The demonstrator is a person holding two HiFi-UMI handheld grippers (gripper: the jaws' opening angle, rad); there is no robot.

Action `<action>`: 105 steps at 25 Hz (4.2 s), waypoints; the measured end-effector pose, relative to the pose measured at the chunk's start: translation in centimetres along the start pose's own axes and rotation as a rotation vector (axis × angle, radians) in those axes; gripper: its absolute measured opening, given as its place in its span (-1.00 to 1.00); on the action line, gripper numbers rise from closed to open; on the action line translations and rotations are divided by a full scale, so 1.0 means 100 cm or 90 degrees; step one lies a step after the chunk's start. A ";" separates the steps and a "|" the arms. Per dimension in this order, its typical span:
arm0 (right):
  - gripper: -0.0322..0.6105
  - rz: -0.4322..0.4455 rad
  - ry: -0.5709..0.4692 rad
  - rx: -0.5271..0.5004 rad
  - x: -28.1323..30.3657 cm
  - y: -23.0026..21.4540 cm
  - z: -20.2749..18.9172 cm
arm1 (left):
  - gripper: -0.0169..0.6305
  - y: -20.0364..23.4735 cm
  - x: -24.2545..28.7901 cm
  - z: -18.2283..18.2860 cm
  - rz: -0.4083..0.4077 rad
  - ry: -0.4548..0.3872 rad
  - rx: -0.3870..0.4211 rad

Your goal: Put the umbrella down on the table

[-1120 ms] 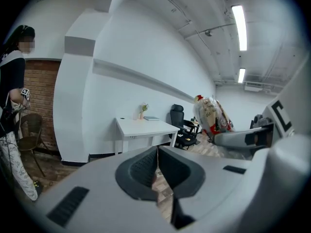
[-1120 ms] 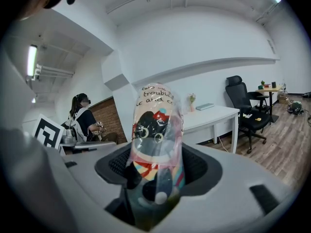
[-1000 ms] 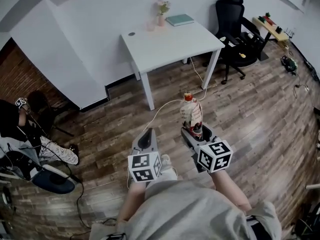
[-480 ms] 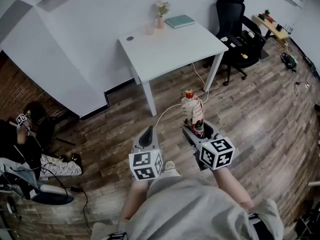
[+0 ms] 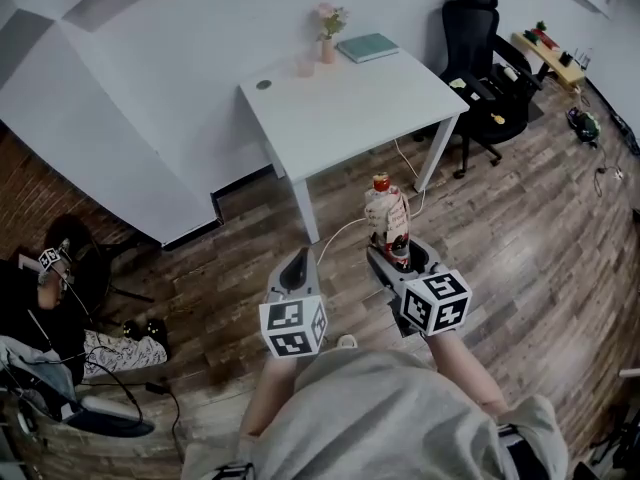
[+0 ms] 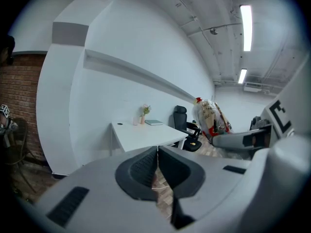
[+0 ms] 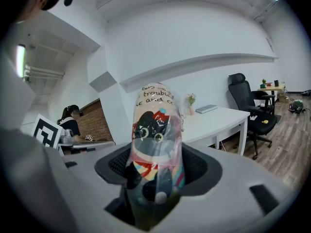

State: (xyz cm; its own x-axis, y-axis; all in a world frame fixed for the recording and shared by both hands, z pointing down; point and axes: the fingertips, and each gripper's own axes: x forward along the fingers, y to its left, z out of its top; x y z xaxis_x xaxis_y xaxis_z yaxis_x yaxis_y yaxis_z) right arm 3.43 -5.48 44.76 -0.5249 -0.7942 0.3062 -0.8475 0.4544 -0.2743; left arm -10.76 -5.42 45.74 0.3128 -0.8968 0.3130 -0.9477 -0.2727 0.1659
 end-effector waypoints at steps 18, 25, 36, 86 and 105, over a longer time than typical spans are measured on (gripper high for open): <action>-0.05 0.009 0.007 0.000 0.073 -0.026 0.016 | -0.92 0.038 0.060 0.008 0.014 0.008 0.001; -0.05 0.024 0.002 -0.018 0.123 -0.052 0.042 | -0.92 0.059 0.110 0.023 0.033 0.004 -0.008; -0.05 0.025 0.010 -0.030 0.215 -0.114 0.096 | -0.92 0.086 0.212 0.065 0.048 0.007 -0.016; -0.05 0.030 0.305 -0.108 0.533 -0.305 0.054 | -0.92 0.137 0.441 0.092 0.109 0.095 -0.045; -0.05 -0.013 0.428 -0.128 0.569 -0.329 0.018 | -0.92 0.144 0.459 0.094 0.112 0.097 -0.049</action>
State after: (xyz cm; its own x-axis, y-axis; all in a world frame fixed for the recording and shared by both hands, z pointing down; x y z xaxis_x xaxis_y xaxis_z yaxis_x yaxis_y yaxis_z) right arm 1.60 -66.40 69.58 -0.3883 -0.4106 0.8250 -0.8218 0.5593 -0.1085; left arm -10.61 -53.83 53.69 0.1541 -0.8634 0.4805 -0.9827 -0.0836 0.1651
